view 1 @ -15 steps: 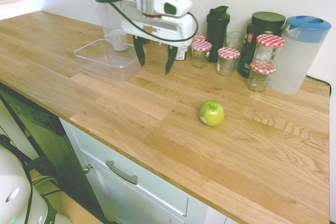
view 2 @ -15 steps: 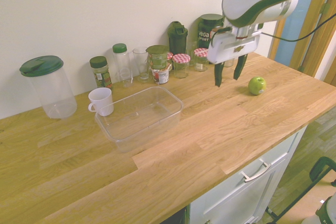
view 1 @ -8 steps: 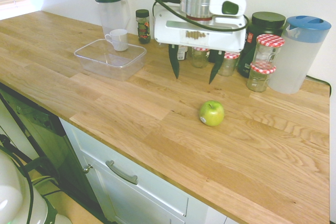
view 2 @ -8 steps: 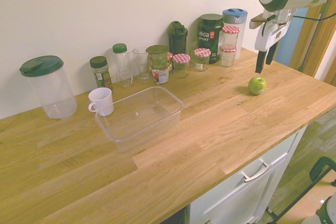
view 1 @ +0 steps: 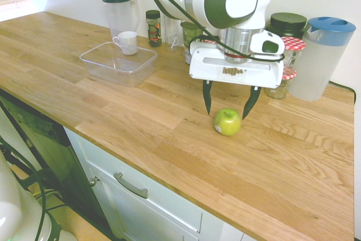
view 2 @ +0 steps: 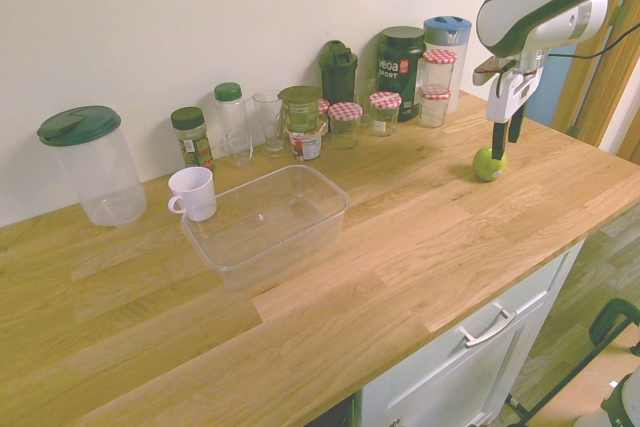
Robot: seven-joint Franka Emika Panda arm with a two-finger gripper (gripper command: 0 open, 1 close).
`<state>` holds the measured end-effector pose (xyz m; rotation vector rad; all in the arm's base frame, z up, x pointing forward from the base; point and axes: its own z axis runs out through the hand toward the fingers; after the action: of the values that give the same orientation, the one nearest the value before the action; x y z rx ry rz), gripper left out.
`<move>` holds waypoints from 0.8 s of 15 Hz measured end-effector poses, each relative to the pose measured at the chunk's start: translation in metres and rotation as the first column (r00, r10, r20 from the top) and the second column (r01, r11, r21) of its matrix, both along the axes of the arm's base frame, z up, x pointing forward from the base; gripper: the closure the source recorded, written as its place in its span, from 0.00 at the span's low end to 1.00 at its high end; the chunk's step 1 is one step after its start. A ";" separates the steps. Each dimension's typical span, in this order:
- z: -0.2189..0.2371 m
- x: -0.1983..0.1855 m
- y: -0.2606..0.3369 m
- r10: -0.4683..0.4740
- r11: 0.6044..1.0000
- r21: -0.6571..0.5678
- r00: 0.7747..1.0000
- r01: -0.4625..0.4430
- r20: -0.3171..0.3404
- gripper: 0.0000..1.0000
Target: Put the apple into the container
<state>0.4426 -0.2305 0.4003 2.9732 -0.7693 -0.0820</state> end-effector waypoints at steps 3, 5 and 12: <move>-0.022 0.008 0.000 0.008 1.000 -0.004 1.000 -0.008 -0.014 0.00; -0.035 0.017 0.002 -0.001 1.000 -0.010 1.000 0.001 0.006 1.00; -0.050 0.020 0.002 -0.052 0.999 -0.009 0.998 0.053 0.034 1.00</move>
<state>0.4623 -0.2281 0.3506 2.9526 -0.8491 -0.0315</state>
